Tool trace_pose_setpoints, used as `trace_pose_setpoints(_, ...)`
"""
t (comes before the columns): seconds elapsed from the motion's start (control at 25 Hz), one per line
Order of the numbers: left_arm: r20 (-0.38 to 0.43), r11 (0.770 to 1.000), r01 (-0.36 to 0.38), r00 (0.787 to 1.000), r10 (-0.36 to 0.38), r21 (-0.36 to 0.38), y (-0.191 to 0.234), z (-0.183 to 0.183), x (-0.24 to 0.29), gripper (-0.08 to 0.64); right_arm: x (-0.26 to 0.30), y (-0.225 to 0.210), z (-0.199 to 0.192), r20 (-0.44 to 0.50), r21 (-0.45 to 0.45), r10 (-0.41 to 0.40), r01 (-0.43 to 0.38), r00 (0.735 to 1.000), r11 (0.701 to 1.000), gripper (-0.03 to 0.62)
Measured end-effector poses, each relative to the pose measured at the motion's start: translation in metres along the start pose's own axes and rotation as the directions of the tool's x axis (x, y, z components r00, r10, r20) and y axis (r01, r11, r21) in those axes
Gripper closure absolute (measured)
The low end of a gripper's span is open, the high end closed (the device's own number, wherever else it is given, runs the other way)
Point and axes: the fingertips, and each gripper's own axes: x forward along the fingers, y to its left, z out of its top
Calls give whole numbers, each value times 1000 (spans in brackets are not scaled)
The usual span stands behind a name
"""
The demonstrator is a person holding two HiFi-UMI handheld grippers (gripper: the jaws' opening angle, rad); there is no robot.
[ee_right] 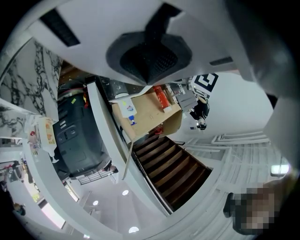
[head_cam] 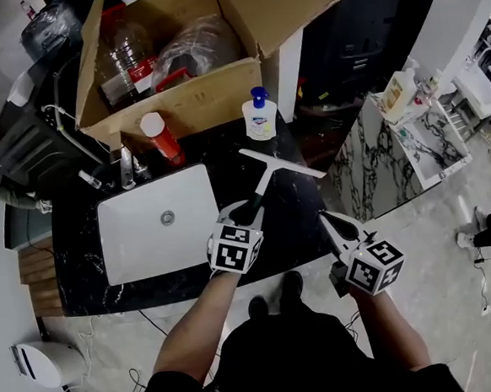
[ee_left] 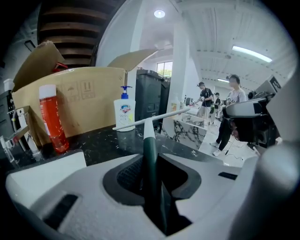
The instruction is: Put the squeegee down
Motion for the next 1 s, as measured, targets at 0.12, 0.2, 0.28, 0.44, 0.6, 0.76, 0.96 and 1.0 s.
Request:
trace_pose_setpoints(0.12,-44,1000,1,999,0,18,0,-8,12,455,3,-4,-5,-12,15,1,-1,1000,1000,586)
trace_pose_setpoints(0.2,-76,999,6,997,-3,39,-2,-13,19,454,4,-6,-8,-18,22,2,-2,1000,1000,586)
trace_pose_setpoints(0.28,-107,998,1,994,6,66,-1,-20,27,454,6,-8,-9,-20,26,3,-3,1000,1000,586)
trace_pose_setpoints(0.44,-158,995,-5,987,20,96,2,-31,37,454,7,-10,-9,-24,31,4,-3,1000,1000,586)
trace_pose_setpoints(0.6,-181,990,-3,983,29,141,3,-34,42,454,7,-11,-9,-25,32,5,-4,1000,999,586)
trace_pose_setpoints(0.76,-222,984,17,975,23,176,5,-45,47,454,8,-8,-10,-29,34,6,-5,1000,999,586)
trace_pose_setpoints(0.96,-215,993,48,976,-24,109,2,-46,45,453,8,-7,-14,-35,38,3,-2,999,999,586)
trace_pose_setpoints(1.0,-212,993,53,977,-29,107,2,-45,44,448,8,-7,-15,-35,39,2,-1,999,999,586)
